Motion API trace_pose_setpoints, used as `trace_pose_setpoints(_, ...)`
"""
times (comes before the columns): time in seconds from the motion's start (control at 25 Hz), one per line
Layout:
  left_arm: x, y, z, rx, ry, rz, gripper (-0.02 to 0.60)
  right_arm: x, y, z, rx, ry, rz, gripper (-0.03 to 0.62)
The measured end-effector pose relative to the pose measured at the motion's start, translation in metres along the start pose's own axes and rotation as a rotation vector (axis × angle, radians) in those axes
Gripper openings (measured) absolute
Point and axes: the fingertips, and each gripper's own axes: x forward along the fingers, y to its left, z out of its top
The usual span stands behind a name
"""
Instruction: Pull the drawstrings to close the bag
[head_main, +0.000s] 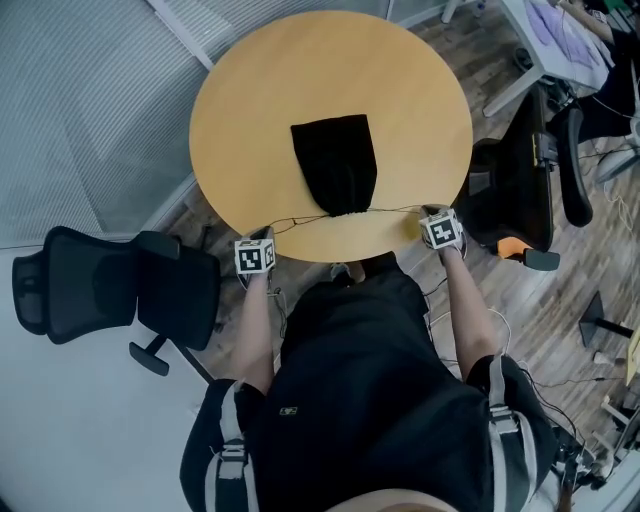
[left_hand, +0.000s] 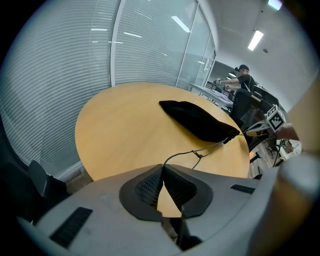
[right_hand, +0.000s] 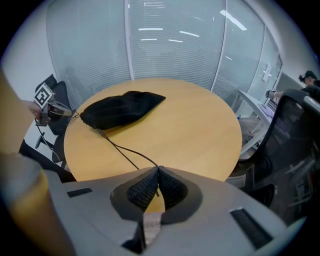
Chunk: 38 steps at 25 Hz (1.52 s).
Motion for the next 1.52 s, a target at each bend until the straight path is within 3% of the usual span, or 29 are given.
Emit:
trace_pose_setpoints(0.16,0.006,-0.003,0.001,0.000,-0.025,-0.024,0.018,0.005,0.000,-0.004,0.016,-0.044,-0.003,0.063)
trace_pose_setpoints(0.28,0.003,-0.004,-0.001,-0.042,-0.045,-0.047,0.021,-0.002,0.001,0.003,0.065,-0.114,0.009,0.117)
trace_pose_setpoints(0.48,-0.006,-0.007,-0.001,-0.110,-0.113,-0.126,0.149,-0.016,0.000,0.008,0.105,-0.195,0.020,0.167)
trace_pose_setpoints(0.6,-0.012,-0.002,-0.001,-0.182,-0.166,-0.171,0.187,-0.028,0.003,0.011,0.153,-0.243,0.041,0.189)
trace_pose_setpoints(0.72,-0.019,0.000,-0.002,-0.206,-0.203,-0.188,0.198,-0.034,0.002,0.007,0.160,-0.231,0.036,0.193)
trace_pose_setpoints(0.8,-0.024,0.003,-0.002,-0.201,-0.213,-0.184,0.198,-0.034,-0.001,-0.002,0.050,-0.160,-0.016,0.195)
trace_pose_setpoints(0.92,-0.033,0.005,-0.002,-0.201,-0.230,-0.166,0.198,-0.031,0.000,-0.022,-0.234,-0.026,-0.101,0.215)
trace_pose_setpoints(1.04,-0.042,0.000,0.000,-0.197,-0.266,-0.160,0.198,-0.031,0.005,-0.031,-0.407,0.008,-0.116,0.225)
trace_pose_setpoints(1.12,-0.048,-0.006,0.003,-0.189,-0.299,-0.163,0.196,-0.033,0.008,-0.029,-0.378,-0.030,-0.084,0.225)
trace_pose_setpoints(1.2,-0.055,-0.014,0.005,-0.171,-0.335,-0.169,0.190,-0.038,0.012,-0.023,-0.274,-0.099,-0.031,0.225)
trace_pose_setpoints(1.28,-0.063,-0.025,0.006,-0.148,-0.360,-0.173,0.134,-0.048,0.015,-0.016,-0.207,-0.179,-0.008,0.195)
trace_pose_setpoints(1.44,-0.080,-0.049,0.002,-0.116,-0.377,-0.163,0.046,-0.077,0.020,-0.010,-0.244,-0.275,-0.052,0.074)
trace_pose_setpoints(1.52,-0.092,-0.063,0.003,-0.081,-0.405,-0.161,0.023,-0.090,0.027,-0.010,-0.227,-0.310,-0.019,0.064)
